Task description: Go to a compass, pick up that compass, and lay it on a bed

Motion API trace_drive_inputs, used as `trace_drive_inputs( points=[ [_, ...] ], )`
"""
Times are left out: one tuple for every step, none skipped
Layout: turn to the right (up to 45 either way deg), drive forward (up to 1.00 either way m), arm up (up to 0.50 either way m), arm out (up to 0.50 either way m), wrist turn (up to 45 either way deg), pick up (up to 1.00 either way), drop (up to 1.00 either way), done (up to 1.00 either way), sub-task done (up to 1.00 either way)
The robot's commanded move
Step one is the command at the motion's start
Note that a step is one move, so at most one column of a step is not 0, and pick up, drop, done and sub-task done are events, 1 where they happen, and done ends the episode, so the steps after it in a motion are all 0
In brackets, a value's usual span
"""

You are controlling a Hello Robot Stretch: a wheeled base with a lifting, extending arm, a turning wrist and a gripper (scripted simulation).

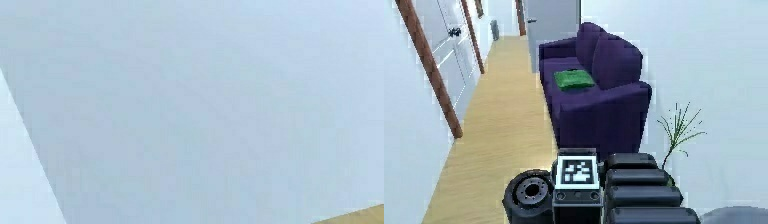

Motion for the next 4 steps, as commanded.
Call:
trace_drive_inputs(
  points=[
    [0.0,0.1,0.0,0.0,0.0,0.0,0.0,0.0,0.0],
    [45.0,0.0,0.0,0.0,0.0,0.0,0.0,0.0,0.0],
    [27.0,0.0,0.0,0.0,0.0,0.0,0.0,0.0,0.0],
    [0.0,1.0,0.0,0.0,0.0,0.0,0.0,0.0,0.0]
  ],
)
